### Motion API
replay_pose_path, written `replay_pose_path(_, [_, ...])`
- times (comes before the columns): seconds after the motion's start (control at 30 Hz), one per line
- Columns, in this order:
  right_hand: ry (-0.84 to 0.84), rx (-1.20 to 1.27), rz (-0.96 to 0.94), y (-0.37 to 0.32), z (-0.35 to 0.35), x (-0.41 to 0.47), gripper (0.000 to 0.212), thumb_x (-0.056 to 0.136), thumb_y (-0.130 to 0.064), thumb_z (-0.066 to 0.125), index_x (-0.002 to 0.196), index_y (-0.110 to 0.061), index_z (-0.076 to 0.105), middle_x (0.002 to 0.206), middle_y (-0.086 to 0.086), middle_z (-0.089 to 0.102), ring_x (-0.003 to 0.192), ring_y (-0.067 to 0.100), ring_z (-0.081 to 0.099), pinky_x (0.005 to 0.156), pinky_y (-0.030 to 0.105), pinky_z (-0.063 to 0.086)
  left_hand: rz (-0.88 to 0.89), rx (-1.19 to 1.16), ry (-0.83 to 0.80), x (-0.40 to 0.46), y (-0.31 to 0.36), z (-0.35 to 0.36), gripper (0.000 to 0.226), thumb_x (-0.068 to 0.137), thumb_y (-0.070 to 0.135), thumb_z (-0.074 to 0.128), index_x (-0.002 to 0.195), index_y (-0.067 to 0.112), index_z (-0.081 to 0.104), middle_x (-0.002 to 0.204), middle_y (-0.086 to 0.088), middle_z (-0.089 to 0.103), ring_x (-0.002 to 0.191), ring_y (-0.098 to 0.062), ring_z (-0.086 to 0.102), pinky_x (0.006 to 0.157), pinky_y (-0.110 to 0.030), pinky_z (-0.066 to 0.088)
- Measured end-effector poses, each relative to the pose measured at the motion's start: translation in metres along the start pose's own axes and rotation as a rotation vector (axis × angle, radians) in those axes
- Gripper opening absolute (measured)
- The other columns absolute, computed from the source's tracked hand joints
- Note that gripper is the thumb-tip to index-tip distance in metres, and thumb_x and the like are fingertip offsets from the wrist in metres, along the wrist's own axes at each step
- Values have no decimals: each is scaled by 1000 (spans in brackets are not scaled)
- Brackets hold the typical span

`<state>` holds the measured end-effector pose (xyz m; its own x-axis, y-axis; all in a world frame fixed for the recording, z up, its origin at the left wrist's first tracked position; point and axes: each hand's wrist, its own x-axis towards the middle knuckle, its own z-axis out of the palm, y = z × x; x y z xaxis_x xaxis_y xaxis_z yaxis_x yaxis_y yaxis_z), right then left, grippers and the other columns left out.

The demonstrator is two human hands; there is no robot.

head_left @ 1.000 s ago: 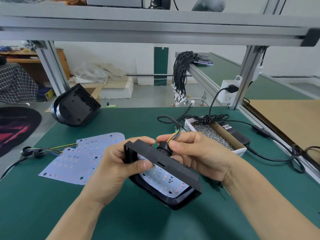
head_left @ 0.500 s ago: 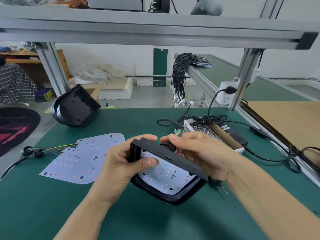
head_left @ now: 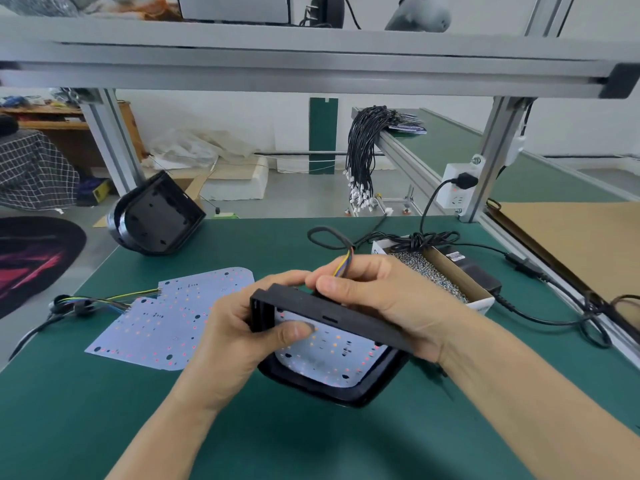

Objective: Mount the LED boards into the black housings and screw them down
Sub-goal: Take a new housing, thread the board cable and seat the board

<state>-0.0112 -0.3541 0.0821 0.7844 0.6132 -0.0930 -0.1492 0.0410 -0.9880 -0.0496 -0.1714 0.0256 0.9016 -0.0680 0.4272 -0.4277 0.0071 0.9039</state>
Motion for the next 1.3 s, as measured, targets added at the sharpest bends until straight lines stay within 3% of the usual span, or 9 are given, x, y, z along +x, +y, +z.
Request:
replay_pose_path(0.17, [66, 59, -22, 2, -1, 0, 22, 69, -39, 70, 82, -21, 72, 82, -1, 74, 68, 11, 68, 60, 19, 53, -28, 4, -97, 2, 6, -10, 49, 70, 17, 78, 117, 27, 68, 115, 2, 67, 109, -12, 61, 90, -17, 45])
replay_pose_path(0.27, [65, 106, -59, 16, -11, -10, 34, 83, -43, 64, 101, -15, 74, 110, 1, 72, 104, 14, 67, 92, 27, 52, -42, -27, -62, 2, 5, -11, 41, 71, 11, 72, 108, 28, 72, 116, 1, 69, 109, -11, 63, 89, -17, 47])
replay_pose_path(0.33, [49, -71, -162, 26, -9, -20, 42, 71, -25, 73, 112, -25, 71, 123, -7, 66, 117, 11, 59, 100, 27, 46, -62, -51, -61, 4, 4, -11, 39, 71, 10, 72, 107, 27, 73, 114, 1, 70, 106, -12, 64, 87, -18, 48])
replay_pose_path(0.43, [106, -241, -325, 36, -3, -23, 61, 67, -15, 81, 123, -28, 63, 120, -7, 65, 114, 9, 60, 94, 19, 45, -44, -64, -124, 5, 5, -7, 37, 76, 10, 72, 110, 23, 71, 114, -2, 69, 109, -16, 64, 88, -20, 48])
replay_pose_path(0.7, [280, -307, -459, 38, 9, -14, 39, 78, 2, 74, 112, -16, 70, 109, -2, 69, 105, 8, 63, 90, 26, 49, 52, -52, 64, 6, 3, 7, 29, 72, 22, 72, 100, 17, 73, 99, -2, 73, 97, -18, 67, 84, -20, 49])
replay_pose_path(0.8, [314, -298, -485, 38, 11, -13, 36, 77, 6, 73, 107, -15, 71, 103, 1, 72, 97, 9, 66, 81, 17, 49, 60, -21, 78, 8, 3, 8, 27, 69, 21, 80, 95, 22, 74, 95, 1, 74, 93, -15, 68, 81, -19, 50])
replay_pose_path(1.07, [191, -355, -437, 38, 6, -10, 37, 78, -10, 75, 114, -22, 69, 110, -7, 69, 105, 5, 62, 87, 16, 45, 49, -94, 107, 6, -3, -1, 30, 62, 23, 83, 91, 26, 77, 91, 3, 75, 89, -12, 69, 78, -18, 51])
replay_pose_path(1.2, [-6, 80, -102, 27, -2, -1, 48, 80, -46, 60, 114, -13, 69, 115, 5, 67, 101, 18, 61, 85, 29, 48, -126, -361, 108, 11, -11, -21, 44, 47, 32, 89, 87, 20, 78, 87, 0, 74, 85, -14, 69, 78, -24, 54])
replay_pose_path(1.3, [32, 51, 65, 20, -1, 19, 61, 81, -51, 54, 113, 1, 65, 104, 12, 66, 87, 23, 56, 76, 29, 46, -192, -410, -66, 23, -15, -21, 53, 47, 39, 91, 91, 16, 76, 91, -3, 73, 90, -18, 69, 80, -28, 55])
